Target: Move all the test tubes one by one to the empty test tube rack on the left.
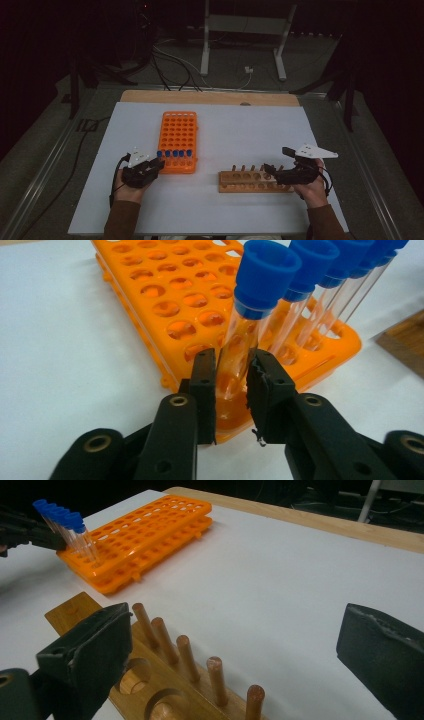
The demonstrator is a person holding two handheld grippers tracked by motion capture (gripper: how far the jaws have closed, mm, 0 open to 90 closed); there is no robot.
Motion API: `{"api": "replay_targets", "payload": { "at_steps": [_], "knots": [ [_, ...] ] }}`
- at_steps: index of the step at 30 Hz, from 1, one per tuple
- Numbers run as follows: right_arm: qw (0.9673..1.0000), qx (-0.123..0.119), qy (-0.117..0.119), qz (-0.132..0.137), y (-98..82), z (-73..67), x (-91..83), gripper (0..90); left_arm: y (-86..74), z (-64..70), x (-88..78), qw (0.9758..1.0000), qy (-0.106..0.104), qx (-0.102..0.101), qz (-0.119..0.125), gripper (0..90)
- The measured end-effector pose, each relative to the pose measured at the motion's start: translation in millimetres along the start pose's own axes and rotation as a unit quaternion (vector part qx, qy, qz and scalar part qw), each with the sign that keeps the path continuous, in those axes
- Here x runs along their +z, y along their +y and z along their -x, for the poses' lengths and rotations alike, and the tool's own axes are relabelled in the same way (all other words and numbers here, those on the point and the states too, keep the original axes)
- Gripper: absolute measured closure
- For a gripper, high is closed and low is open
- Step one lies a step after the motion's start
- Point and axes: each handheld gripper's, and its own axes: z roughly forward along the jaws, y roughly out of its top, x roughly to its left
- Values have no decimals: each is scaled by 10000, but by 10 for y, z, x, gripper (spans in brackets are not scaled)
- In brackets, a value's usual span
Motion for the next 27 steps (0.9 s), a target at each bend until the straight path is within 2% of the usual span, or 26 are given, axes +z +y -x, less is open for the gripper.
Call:
{"api": "replay_targets", "payload": {
  "at_steps": [4, 8, 14, 21, 27],
  "knots": [
    [9999, -61, -15, 79, -9, -21, -35, 16, 9, -10, -47, 9999, -30, -34, 164, 656],
    [9999, -57, -32, 111, -25, -21, -53, 16, 23, -17, -106, 9994, -28, -37, 349, 623],
    [9998, -38, -55, 201, -49, -9, -85, 16, 38, -56, -240, 9972, 34, -153, 729, 541],
    [9993, -32, -48, 360, -73, -11, -121, 15, 41, -134, -435, 9918, 127, -247, 1248, 456],
    [9986, -54, -66, 521, -98, -13, -151, 15, 39, -173, -602, 9854, 237, -255, 1669, 369]
  ]
}}
